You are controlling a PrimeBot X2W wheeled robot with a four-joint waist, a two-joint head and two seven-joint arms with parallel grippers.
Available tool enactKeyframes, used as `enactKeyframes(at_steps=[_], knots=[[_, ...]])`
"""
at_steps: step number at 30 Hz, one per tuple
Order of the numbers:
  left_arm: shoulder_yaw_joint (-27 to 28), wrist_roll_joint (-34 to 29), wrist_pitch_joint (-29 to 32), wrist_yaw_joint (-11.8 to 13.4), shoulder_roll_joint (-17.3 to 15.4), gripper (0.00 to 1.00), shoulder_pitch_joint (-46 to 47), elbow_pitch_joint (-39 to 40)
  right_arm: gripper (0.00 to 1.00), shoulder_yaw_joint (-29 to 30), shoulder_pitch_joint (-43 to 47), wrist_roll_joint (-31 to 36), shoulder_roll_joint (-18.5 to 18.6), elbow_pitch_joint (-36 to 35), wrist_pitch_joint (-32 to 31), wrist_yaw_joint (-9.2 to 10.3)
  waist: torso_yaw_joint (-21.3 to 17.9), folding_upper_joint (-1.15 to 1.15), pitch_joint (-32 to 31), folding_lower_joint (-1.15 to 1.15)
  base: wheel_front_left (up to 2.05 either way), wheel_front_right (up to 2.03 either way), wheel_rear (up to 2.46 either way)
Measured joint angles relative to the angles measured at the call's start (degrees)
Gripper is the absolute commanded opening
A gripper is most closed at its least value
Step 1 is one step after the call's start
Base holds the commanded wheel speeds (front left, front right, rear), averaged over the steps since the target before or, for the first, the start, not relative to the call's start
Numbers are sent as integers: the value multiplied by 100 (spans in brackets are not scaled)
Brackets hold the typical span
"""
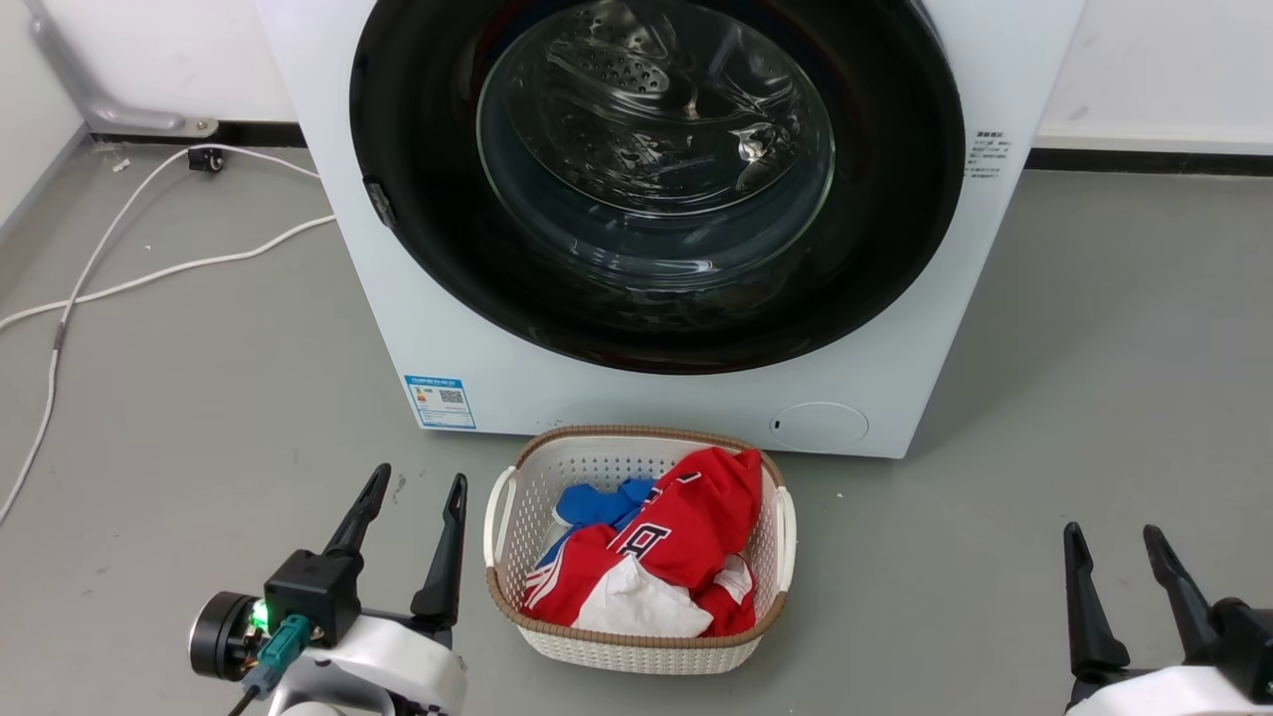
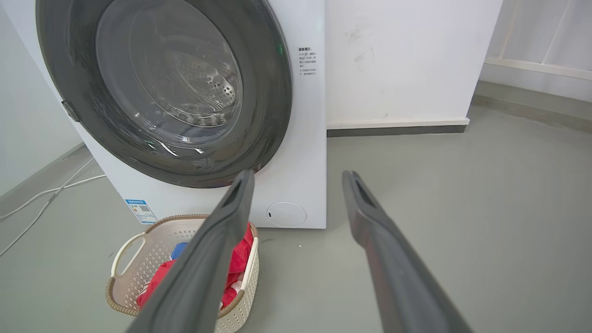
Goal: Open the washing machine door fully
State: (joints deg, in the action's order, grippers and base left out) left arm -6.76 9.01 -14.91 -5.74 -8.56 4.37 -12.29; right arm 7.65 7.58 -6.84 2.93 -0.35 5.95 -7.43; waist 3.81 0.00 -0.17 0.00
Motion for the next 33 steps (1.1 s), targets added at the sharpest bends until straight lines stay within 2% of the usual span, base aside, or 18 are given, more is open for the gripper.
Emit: enactKeyframes(at_steps=[1, 2, 8, 10, 11, 19, 22, 25, 29, 33], knots=[[1, 16, 0, -2, 1, 100, 1, -12, 38, 0, -3, -34, 0, 25, 4, 0, -1, 0, 0, 0, 0, 0, 0], [0, 16, 0, -7, 0, 100, 1, -22, 0, -1, -7, -34, 0, 42, 9, 0, -3, 0, 0, 0, 0, 0, 0], [8, 31, -1, -7, 1, 100, 30, -83, 0, -10, -65, -92, 0, 119, 49, -7, -12, 0, -1, 0, 0, 0, 0], [9, 31, -1, -5, 2, 100, 30, -100, 0, -5, -91, -339, 0, 151, 7, -7, -13, 0, -2, 0, 0, 0, 0], [10, 31, -1, -5, 4, 100, 31, -104, 0, 0, -112, -675, -1, 190, -1, -7, -14, 0, -3, 0, 0, 0, 0], [29, 81, -1, 3, 20, 100, 35, -85, 0, -286, -370, -4881, -2, 390, -178, -5, -28, 0, 44, 0, 0, 0, 0], [41, 92, -9, 2, 22, 100, 51, -60, 0, -258, -577, -6134, -2, 393, -370, -5, -35, 0, 120, 0, 0, 0, 0], [56, 142, -15, -9, 18, 100, 97, -31, 0, -36, -898, -6827, -4, 477, -630, -5, -43, 0, 222, 0, 0, 0, 0], [75, 179, -16, -33, -12, 100, 194, 56, 0, 374, -1446, -7147, 12, 891, -1072, -4, -43, 0, 412, 0, 0, 0, 0], [60, 225, -16, -71, -38, 100, 303, 162, 0, 746, -2206, -7065, 183, 1429, -1393, -4, -13, 0, 653, 0, 0, 0, 0]])
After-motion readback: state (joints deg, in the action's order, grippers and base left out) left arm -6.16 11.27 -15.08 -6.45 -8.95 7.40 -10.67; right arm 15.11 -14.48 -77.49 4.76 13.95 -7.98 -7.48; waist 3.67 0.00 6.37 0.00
